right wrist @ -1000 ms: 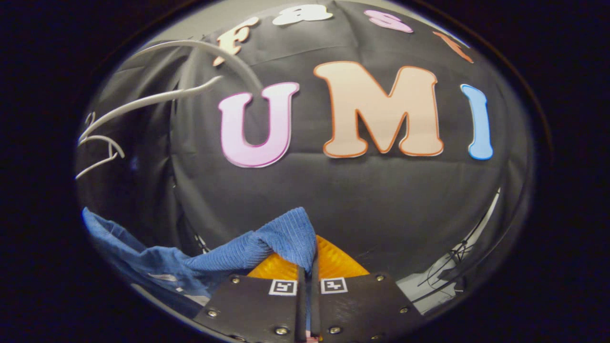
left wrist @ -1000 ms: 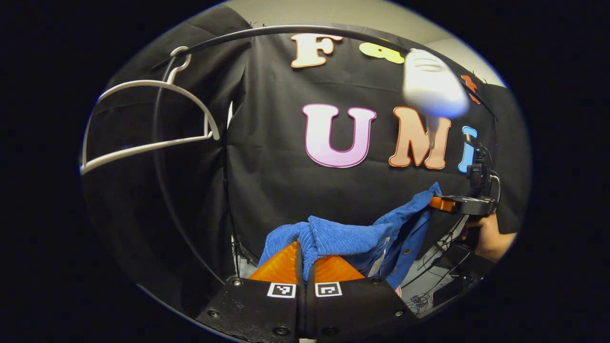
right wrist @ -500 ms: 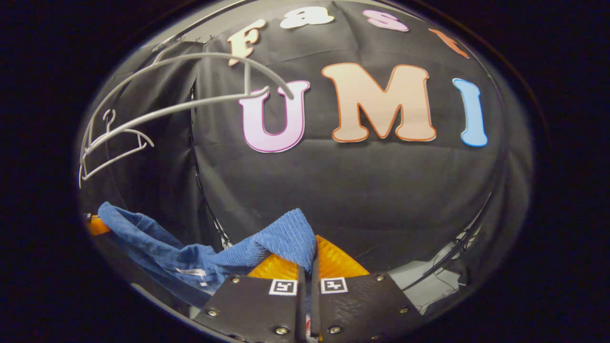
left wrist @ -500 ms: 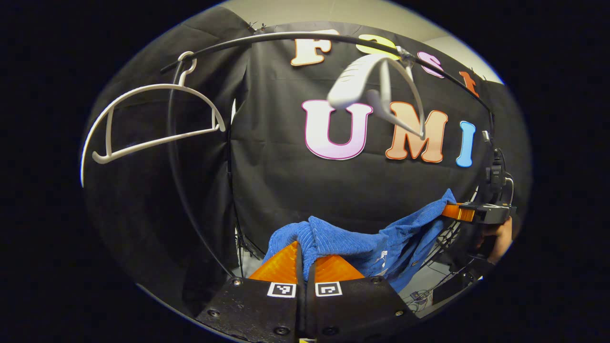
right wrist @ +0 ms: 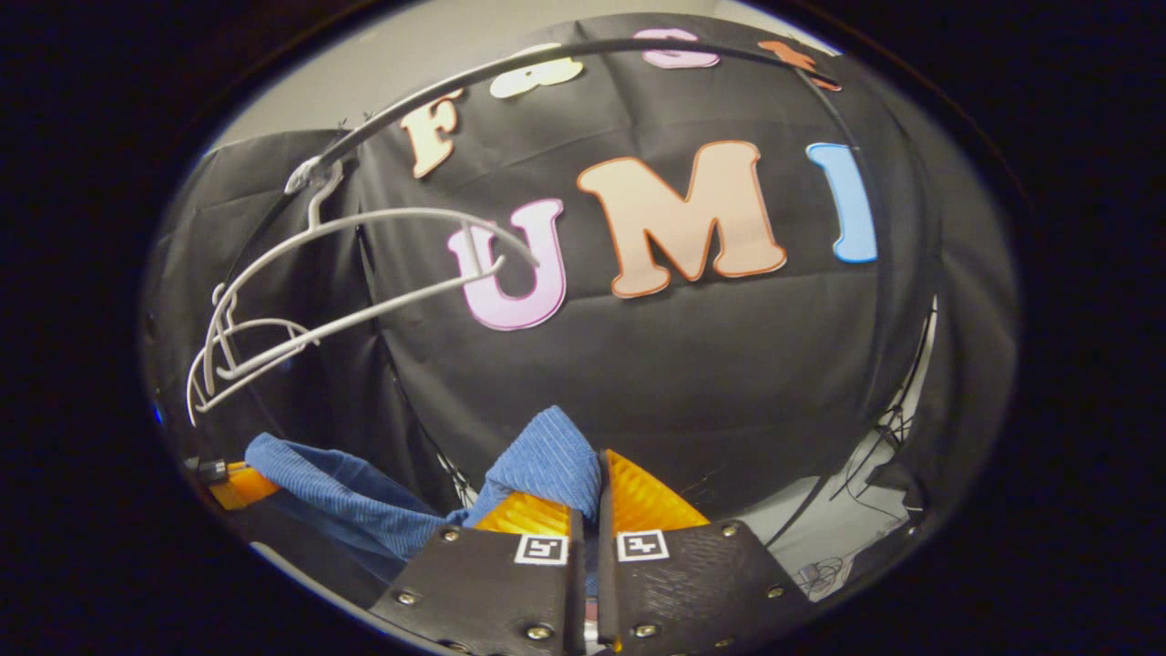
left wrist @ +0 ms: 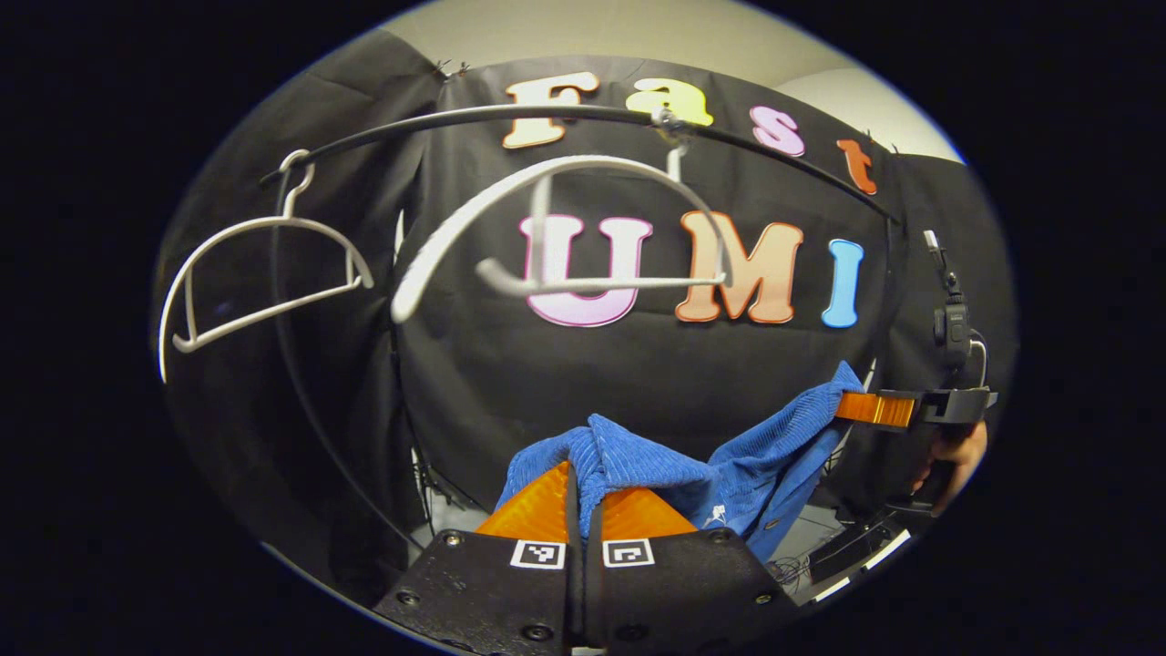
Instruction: Grasp the clothes on the hanger with both hands and then place them into the laundry hamper below.
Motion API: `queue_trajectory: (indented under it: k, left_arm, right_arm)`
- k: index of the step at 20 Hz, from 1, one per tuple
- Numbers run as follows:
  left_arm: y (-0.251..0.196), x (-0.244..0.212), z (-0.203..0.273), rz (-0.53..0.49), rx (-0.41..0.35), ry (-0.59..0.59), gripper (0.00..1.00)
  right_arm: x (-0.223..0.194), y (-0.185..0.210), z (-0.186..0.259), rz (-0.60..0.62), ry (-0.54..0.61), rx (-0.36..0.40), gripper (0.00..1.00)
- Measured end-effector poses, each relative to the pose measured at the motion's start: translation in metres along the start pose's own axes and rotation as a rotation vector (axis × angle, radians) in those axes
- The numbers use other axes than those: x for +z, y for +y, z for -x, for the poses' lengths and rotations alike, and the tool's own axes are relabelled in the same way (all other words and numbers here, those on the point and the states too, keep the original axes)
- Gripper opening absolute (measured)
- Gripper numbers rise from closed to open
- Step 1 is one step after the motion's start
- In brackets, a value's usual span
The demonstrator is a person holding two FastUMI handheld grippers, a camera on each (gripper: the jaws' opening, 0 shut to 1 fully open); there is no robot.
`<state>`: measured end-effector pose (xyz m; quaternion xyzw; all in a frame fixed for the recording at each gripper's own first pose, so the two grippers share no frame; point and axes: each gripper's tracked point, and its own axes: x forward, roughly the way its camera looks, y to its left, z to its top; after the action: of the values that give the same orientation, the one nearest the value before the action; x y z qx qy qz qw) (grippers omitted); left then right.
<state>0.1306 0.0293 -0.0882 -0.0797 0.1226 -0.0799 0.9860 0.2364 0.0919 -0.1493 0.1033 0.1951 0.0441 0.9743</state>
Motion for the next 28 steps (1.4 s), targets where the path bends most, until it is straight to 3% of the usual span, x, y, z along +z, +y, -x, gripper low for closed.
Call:
queue_trajectory:
  k: [7,15,21,28]
  left_arm:
    - [-0.042,0.043,-0.013,0.017,-0.064,-0.056,0.01]
    - [-0.084,0.092,-0.038,0.014,-0.124,-0.127,0.01]
    - [-0.116,0.103,-0.057,0.013,-0.173,-0.141,0.01]
    - [-0.127,0.081,-0.087,0.007,-0.188,-0.104,0.01]
  right_arm:
    - [0.055,-0.002,0.032,0.024,-0.086,-0.017,0.05]
    - [0.103,0.006,0.036,0.003,-0.141,0.010,0.05]
    - [0.111,0.022,0.020,-0.047,-0.133,0.049,0.05]
    - [0.091,0.020,-0.004,-0.043,-0.113,0.027,0.05]
